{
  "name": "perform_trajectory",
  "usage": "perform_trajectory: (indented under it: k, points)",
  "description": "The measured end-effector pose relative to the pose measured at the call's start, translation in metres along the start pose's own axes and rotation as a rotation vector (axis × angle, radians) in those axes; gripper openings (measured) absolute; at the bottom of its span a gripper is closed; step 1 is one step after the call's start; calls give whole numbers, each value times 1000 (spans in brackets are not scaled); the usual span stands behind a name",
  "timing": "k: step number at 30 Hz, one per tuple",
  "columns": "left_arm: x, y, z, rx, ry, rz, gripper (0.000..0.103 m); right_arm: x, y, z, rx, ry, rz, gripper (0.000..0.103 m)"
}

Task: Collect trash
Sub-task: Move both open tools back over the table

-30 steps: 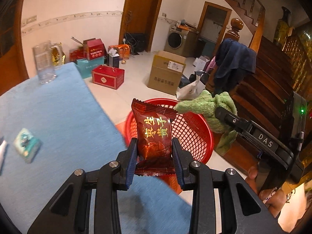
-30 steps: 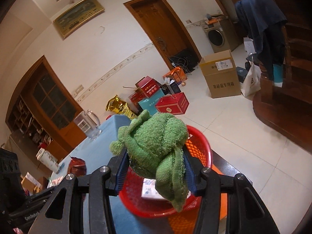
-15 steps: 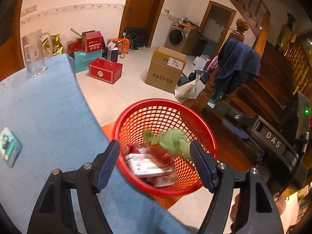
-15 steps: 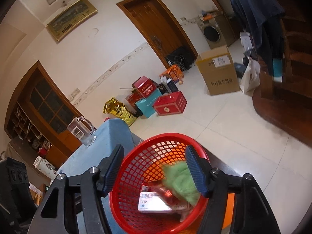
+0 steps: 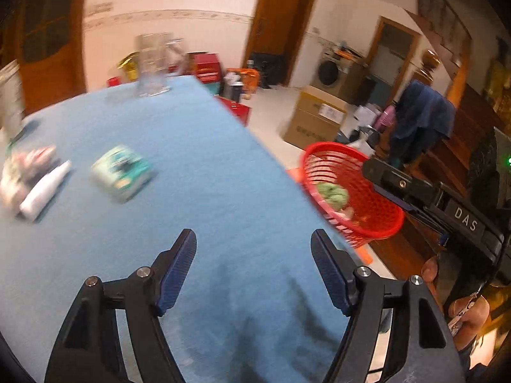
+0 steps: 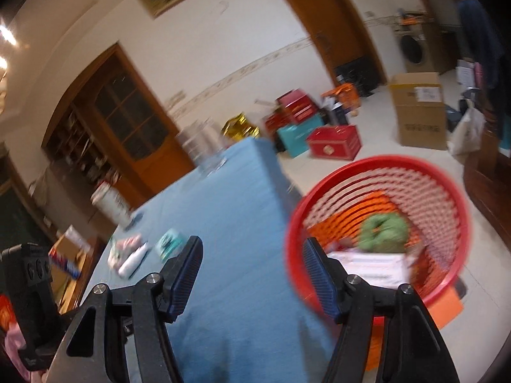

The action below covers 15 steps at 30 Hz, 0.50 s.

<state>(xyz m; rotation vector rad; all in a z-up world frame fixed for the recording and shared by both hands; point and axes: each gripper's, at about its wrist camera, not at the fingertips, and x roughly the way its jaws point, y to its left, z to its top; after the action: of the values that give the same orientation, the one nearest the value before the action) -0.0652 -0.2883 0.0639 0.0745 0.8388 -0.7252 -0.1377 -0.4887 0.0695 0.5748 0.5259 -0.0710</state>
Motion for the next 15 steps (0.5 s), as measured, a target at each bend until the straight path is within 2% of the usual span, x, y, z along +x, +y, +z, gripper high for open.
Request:
perform_trajectory:
  k: [4, 10, 12, 15]
  points:
    - [-20, 47, -13, -68, -10, 44, 73, 28, 34, -12, -72, 88, 46, 70]
    - [-52, 114, -26, -141, -38, 122, 73, 82, 85, -16, -194, 232, 69, 71]
    - [-64, 133, -26, -153, -51, 148, 73, 102, 104, -13, -235, 269, 81, 77]
    - [-79, 156, -25, -166, -59, 179, 73, 142, 132, -7, -315, 303, 69, 80]
